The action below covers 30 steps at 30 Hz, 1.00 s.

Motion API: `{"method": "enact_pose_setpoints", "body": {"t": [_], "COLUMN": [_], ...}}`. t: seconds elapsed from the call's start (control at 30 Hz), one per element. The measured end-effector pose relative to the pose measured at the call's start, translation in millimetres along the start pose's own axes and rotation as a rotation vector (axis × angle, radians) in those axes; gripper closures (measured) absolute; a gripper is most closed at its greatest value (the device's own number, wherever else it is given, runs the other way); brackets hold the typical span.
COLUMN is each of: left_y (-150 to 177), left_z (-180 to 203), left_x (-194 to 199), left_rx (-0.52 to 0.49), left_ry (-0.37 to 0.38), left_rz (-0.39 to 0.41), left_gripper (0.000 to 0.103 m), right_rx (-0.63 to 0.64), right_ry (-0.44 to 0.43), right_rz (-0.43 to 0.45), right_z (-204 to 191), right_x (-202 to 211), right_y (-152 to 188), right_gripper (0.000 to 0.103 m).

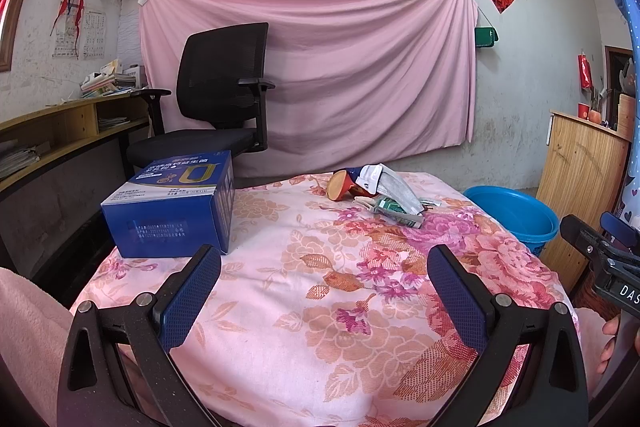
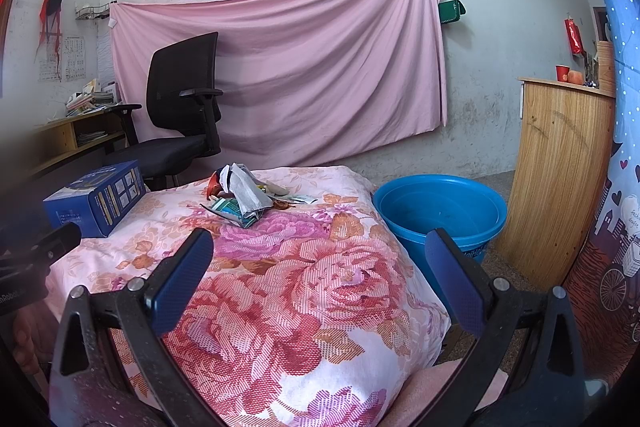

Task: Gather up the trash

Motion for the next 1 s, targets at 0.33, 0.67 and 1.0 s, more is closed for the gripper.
{"method": "enact_pose_setpoints", "body": {"t": [0.33,0.67,1.0], "left_y": [4,1,-32], "left_z": [2,1,0], "left_x": [-2,3,-8], "left_rx": [0.004,0.003,0.01], "left_ry": [0.001,-0.001,0.005], "left_rz": [-0.006,0.001,0.003], "left_gripper": [0.002,0.002,0.002], "right_rx": [-0.001,-0.005,0.009], "right_ry": [0.002,-0.006,-0.067], "right_rz": [-0.006,0.006,0.034], "right_z": [2,0,8], "right_x": [0,2,-9], "right_y": [1,1,-33], "right_gripper": [0.0,0.0,0.0]}}
Point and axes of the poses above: each gripper's, at about its wrist camera, not at the fingertips, and x roughly against the way its jaws point, z to its right, y to its underside, the point moved 2 cm from there along -x, roughly the way its jaws point, and after that the axes turned 4 degrees about -z, right-handed, at the moved point
